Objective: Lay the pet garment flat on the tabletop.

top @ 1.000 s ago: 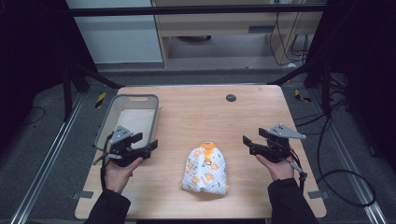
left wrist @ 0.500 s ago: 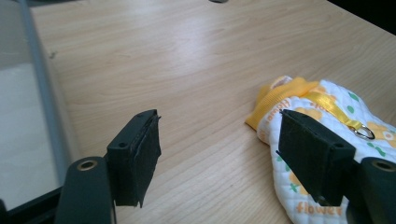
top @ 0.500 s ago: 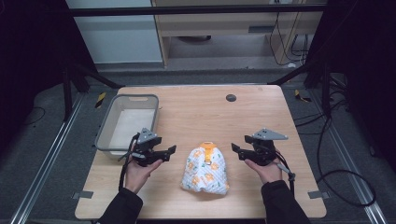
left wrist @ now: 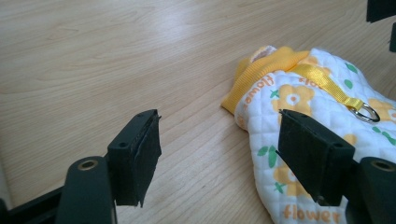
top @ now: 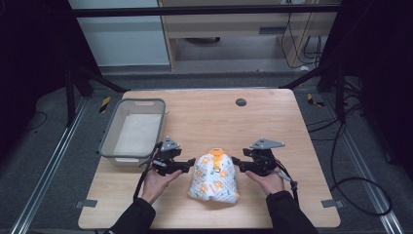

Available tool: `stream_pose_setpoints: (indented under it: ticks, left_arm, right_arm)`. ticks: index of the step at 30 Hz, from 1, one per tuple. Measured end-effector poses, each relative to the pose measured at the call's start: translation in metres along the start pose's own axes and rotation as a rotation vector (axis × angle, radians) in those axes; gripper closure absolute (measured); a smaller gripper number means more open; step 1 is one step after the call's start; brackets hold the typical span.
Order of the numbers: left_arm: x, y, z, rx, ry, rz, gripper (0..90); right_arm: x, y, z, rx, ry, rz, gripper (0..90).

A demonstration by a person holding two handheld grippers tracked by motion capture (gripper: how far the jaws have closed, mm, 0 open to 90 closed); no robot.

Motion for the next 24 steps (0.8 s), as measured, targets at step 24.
stream_pose_setpoints:
  ticks: [24]
  left_arm:
    - [-0.021, -0.036, -0.021, 0.105, -0.048, -0.114, 45.0]
  right_arm:
    - [0.015, -0.027, -0.021, 0.119, 0.018, 0.126, 69.2]
Point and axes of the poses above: each handheld gripper's, and its own axes: y roughly backward along the jaws, z roughly out of its top, x roughly to its left, the point moved 4 cm from there along -y, roughly forward along the jaws, and after that the axes turned 1 degree about -y, right-handed, at the moved point
